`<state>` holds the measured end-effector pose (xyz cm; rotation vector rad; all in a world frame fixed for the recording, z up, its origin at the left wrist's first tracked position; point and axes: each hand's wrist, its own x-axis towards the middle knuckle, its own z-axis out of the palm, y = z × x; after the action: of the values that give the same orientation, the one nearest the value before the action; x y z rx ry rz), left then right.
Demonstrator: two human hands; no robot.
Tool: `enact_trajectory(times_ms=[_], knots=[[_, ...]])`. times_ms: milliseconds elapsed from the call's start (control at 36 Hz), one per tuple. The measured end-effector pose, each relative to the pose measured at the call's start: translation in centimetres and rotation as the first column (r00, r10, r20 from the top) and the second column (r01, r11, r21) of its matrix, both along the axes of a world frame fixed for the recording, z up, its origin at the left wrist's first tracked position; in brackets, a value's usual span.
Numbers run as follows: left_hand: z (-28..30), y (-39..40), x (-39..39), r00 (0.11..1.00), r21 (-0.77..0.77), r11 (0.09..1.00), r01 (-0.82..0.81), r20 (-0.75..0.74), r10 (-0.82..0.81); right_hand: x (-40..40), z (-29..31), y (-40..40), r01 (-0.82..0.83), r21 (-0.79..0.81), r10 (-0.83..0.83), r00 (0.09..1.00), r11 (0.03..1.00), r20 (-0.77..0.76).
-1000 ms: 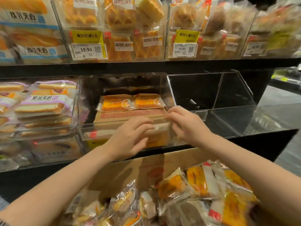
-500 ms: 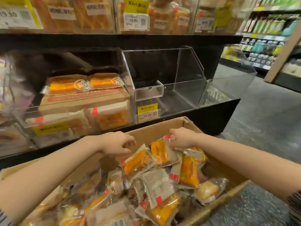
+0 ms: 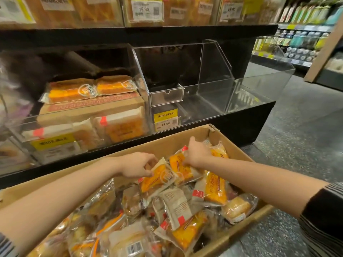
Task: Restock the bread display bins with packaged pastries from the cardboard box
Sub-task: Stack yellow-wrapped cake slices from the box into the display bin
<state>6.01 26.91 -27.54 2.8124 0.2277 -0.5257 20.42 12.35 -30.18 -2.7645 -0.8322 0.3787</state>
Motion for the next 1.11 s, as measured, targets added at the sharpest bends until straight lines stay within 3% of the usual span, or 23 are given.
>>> enact_trajectory(times_ms=[111,222,278,361,417,472,556,611,639,694,806,889,1000,1056,1111], knots=[[-0.4,0.0,-0.1,0.996,-0.053,0.994,-0.093,-0.012,0.093,0.2,0.5,-0.4,-0.013,0.100,0.019,0.998,0.995,-0.057],[-0.6,-0.3,0.3,0.972,-0.207,0.950,-0.232,-0.011,0.235,0.9,2.7,-0.7,0.032,0.397,0.058,0.975,0.917,-0.214],[-0.5,-0.6,0.6,0.935,-0.405,0.856,-0.321,0.007,0.354,1.5,4.1,-0.9,0.026,0.446,0.141,0.931,0.895,-0.337],[0.2,-1.3,0.8,0.872,-0.720,0.576,-0.386,-0.082,0.483,1.8,5.8,-1.4,-0.002,0.437,0.258,0.810,0.899,-0.527],[0.8,-1.5,0.7,0.898,-0.820,0.446,-0.360,-0.173,0.405,1.7,6.2,-1.8,0.001,0.440,0.302,0.725,0.898,-0.619],[1.1,-1.5,0.7,0.916,-0.854,0.404,-0.327,-0.180,0.359,1.6,6.0,-1.9,-0.012,0.412,0.310,0.678,0.911,-0.667],[1.0,-1.1,0.9,0.901,-0.841,0.415,-0.348,-0.177,0.396,1.7,5.4,-1.8,-0.097,0.296,0.277,0.700,0.950,-0.659],[0.9,-0.9,0.8,0.906,-0.794,0.488,-0.364,-0.180,0.383,1.8,5.0,-1.9,-0.297,0.128,0.320,0.807,0.946,-0.496],[1.0,-0.7,0.6,0.909,-0.769,0.522,-0.368,-0.179,0.377,2.0,4.8,-2.2,-0.420,-0.003,0.389,0.843,0.908,-0.373],[0.9,-0.1,0.2,0.906,-0.735,0.561,-0.381,-0.176,0.385,2.1,4.1,-2.9,-0.571,-0.284,0.535,0.821,0.770,-0.197],[0.9,0.8,-0.7,0.898,-0.693,0.602,-0.398,-0.159,0.410,2.1,2.5,-3.7,-0.602,-0.642,0.729,0.678,0.475,-0.096],[1.1,1.2,-1.0,0.895,-0.695,0.594,-0.406,-0.169,0.414,1.6,2.3,-3.7,-0.554,-0.746,0.818,0.574,0.369,-0.022],[1.5,2.1,-1.3,0.904,-0.696,0.604,-0.388,-0.158,0.398,0.9,2.2,-3.3,-0.508,-0.800,0.892,0.446,0.320,0.073],[1.7,2.5,-1.4,0.913,-0.695,0.617,-0.368,-0.144,0.383,0.7,2.3,-2.9,-0.520,-0.802,0.894,0.447,0.294,0.038],[2.1,2.7,-1.6,0.921,-0.713,0.610,-0.345,-0.131,0.366,0.9,2.8,-2.5,-0.570,-0.762,0.859,0.511,0.308,-0.035]])
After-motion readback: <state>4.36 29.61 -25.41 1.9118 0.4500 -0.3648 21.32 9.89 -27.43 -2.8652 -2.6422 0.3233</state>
